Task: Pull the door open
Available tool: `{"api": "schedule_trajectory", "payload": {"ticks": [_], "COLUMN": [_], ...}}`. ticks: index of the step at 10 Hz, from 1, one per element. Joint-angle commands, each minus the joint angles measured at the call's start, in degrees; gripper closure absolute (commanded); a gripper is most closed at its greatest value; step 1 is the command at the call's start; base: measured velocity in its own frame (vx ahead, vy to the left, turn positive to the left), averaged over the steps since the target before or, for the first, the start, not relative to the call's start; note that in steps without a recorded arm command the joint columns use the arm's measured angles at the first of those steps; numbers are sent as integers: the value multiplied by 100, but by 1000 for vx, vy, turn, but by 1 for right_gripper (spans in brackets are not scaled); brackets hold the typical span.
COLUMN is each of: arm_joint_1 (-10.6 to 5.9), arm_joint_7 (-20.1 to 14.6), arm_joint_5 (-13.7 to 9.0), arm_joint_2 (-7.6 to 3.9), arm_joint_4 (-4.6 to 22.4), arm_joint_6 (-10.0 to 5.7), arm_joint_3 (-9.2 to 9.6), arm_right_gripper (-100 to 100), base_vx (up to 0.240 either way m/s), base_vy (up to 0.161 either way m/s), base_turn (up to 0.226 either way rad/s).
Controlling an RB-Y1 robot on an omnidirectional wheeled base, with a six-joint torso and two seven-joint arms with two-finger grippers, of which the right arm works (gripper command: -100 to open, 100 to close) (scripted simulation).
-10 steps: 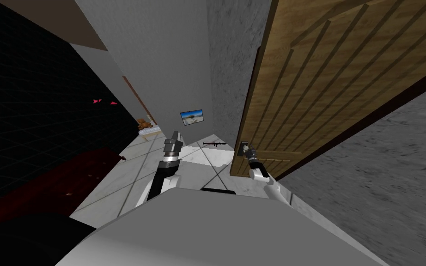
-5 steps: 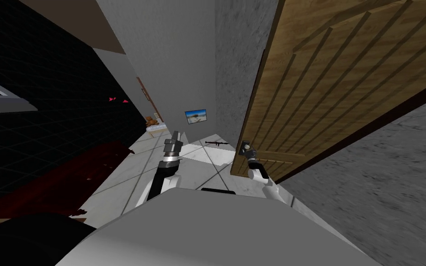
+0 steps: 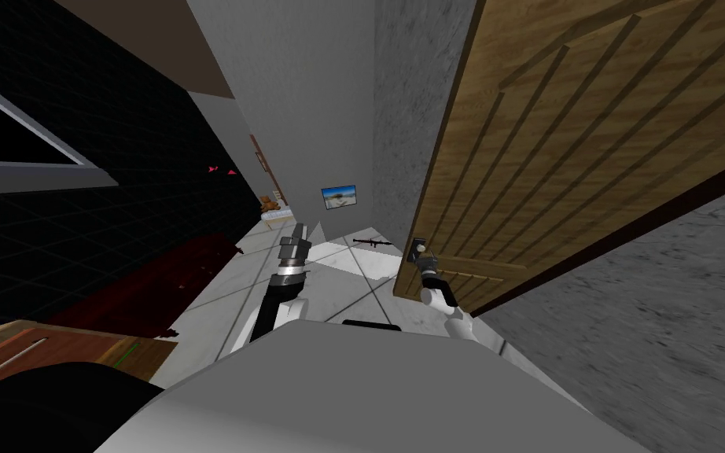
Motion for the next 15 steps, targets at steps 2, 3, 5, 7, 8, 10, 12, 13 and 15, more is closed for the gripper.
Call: {"api": "schedule_trajectory", "payload": {"ticks": [2, 3, 5, 7, 8, 10, 12, 13, 15], "arm_joint_1": [49, 77, 128, 169, 185, 212, 232, 251, 292], "arm_joint_7": [-353, -522, -854, -1123, -1231, -1400, -1489, -1586, -1802], "arm_joint_5": [-288, -456, -761, -1006, -1107, -1264, -1268, -1304, -1382], "arm_joint_2": [61, 100, 172, 230, 254, 293, 119, 2, -256], "arm_joint_4": [-66, -105, -176, -231, -254, -289, -217, -170, -68], "arm_joint_6": [-8, -11, -17, -21, -23, -26, -66, -97, -164], "arm_joint_3": [-9, -15, -26, -35, -39, -45, -111, -160, -270], "arm_right_gripper": [-100, -100, -100, -100, -100, -100, -100, -100, -100], "base_vx": [-62, -87, -105, -95, -86, -68, 40, 174, 205], "base_vy": [-31, -45, -55, -53, -52, -26, -5, 10, -6], "base_turn": [75, 118, 125, 97, 94, 58, 80, 205, 174]}}
